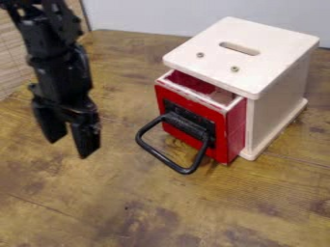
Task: Close the drawer
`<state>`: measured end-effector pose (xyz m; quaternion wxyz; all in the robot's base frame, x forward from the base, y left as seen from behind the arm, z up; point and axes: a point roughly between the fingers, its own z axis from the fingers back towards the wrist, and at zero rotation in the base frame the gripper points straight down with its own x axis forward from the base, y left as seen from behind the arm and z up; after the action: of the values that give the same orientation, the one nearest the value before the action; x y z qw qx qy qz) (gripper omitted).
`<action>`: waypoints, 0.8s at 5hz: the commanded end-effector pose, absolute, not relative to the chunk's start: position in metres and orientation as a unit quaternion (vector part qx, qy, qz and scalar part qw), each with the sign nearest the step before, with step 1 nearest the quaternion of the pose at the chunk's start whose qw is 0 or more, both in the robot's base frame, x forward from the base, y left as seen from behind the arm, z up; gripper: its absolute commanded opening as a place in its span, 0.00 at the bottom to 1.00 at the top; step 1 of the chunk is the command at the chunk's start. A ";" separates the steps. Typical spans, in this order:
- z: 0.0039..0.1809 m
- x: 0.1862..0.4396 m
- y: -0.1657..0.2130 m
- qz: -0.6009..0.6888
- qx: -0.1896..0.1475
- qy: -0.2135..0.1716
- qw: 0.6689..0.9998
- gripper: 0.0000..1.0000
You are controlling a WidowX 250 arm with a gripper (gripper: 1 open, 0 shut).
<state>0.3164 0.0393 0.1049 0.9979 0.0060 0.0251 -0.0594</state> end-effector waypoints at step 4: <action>0.125 0.336 0.026 -0.109 0.038 0.002 0.993 1.00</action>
<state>0.3302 0.0286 0.1108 0.9938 0.0297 0.0307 -0.1024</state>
